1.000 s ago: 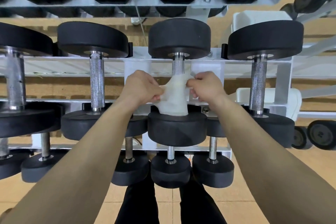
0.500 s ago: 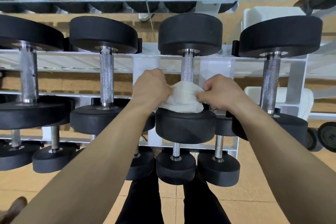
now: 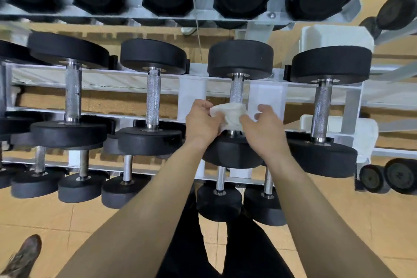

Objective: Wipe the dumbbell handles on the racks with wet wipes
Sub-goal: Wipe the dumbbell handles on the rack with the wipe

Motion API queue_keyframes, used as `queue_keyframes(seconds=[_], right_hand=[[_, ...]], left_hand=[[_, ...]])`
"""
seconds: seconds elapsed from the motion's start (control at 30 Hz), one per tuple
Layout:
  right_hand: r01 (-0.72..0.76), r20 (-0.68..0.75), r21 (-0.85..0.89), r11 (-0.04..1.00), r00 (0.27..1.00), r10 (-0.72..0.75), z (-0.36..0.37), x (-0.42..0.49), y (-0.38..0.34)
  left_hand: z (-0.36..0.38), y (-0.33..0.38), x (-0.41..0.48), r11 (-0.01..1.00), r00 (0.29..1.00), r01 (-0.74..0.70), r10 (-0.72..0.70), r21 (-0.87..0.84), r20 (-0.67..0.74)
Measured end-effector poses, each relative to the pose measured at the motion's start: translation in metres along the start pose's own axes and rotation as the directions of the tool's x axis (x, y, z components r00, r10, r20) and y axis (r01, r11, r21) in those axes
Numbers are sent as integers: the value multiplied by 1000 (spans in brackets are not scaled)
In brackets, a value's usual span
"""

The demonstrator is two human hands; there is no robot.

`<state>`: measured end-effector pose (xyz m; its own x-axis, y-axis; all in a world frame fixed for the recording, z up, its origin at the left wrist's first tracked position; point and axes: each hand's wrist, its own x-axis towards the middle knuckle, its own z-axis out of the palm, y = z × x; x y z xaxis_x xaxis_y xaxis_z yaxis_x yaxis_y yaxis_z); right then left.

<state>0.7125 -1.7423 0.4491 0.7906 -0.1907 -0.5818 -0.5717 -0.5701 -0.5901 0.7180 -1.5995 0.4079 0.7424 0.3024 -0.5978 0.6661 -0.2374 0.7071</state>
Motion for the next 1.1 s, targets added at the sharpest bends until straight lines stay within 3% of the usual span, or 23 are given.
queue_keyframes(seconds=[0.17, 0.27, 0.4, 0.53, 0.87, 0.97, 1.1], right_hand=[[-97, 212, -43, 994, 972, 104, 27, 22, -27], [-265, 258, 152, 952, 941, 221, 35, 43, -29], [-393, 341, 355, 848, 899, 274, 38, 49, -25], [-363, 286, 440, 821, 924, 255, 39, 53, -24], [-252, 199, 555, 793, 966, 167, 41, 84, -35], [-269, 264, 537, 800, 954, 143, 42, 75, -25], [-331, 452, 319, 888, 877, 164, 31, 57, -15]], left_hand=[[-4, 6, -29, 995, 972, 4, -28, -101, -234], [1, 2, -39, 976, 934, 43, -115, -212, -339], [16, 16, -40, 950, 912, 155, -243, -272, -329], [28, 19, -35, 982, 918, 149, -179, -113, -353], [31, 24, -37, 981, 907, 185, -193, -58, -373], [32, 26, -38, 981, 906, 187, -193, -52, -377], [30, 27, -39, 981, 906, 189, -195, -54, -376]])
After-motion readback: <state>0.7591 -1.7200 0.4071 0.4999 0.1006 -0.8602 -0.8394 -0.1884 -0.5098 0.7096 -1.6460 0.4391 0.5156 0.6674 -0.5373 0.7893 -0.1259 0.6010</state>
